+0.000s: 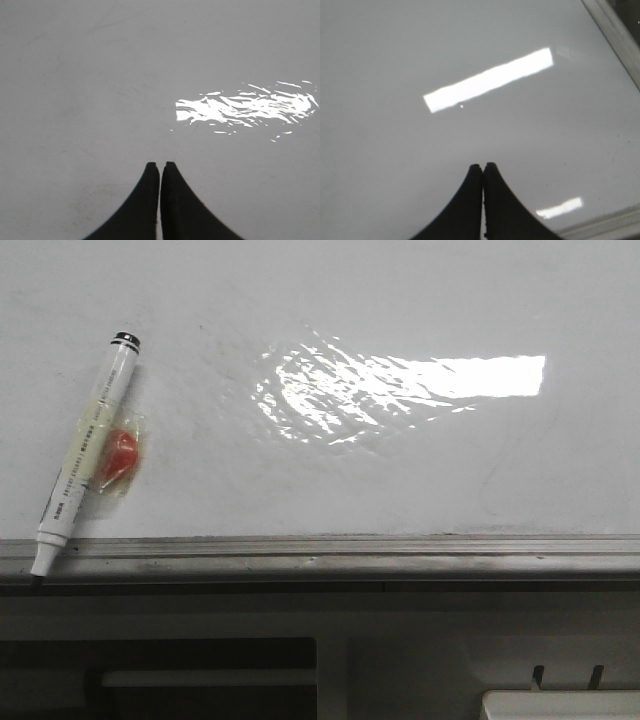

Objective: Write number 9 on whiteboard

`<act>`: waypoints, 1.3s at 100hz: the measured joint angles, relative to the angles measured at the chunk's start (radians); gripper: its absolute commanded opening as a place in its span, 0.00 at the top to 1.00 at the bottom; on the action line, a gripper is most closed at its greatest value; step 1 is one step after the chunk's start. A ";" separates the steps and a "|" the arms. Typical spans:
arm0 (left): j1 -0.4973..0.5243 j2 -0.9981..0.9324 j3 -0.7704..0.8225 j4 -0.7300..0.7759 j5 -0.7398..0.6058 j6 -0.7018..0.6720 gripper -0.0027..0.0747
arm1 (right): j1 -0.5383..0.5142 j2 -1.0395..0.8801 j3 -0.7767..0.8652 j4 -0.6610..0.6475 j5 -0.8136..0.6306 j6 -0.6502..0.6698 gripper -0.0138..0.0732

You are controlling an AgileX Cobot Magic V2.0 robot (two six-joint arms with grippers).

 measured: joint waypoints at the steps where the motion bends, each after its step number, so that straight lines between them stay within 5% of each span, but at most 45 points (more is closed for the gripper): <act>1: 0.000 0.000 -0.002 0.000 0.000 -0.003 0.99 | 0.000 0.000 -0.003 0.000 0.015 0.000 0.92; 41: 0.000 0.248 -0.312 -0.045 0.229 -0.008 0.99 | 0.010 0.185 -0.279 0.013 0.434 0.000 0.92; 59: 0.000 0.348 -0.330 -0.049 0.240 -0.008 0.99 | 0.010 0.229 -0.316 0.018 0.440 0.000 0.92; 67: 0.000 0.374 -0.330 -0.051 0.237 -0.008 0.91 | 0.010 0.231 -0.318 0.018 0.427 0.000 0.92; 88: 0.000 0.410 -0.320 -0.053 0.097 -0.008 0.58 | 0.010 0.231 -0.318 0.018 0.425 0.000 0.92; 113: -0.015 0.512 -0.263 -0.034 -0.148 -0.008 0.56 | 0.010 0.231 -0.279 0.018 0.418 0.000 0.92; 130: -0.135 0.588 -0.262 0.020 -0.222 -0.048 0.49 | 0.010 0.233 -0.280 0.018 0.400 0.000 0.92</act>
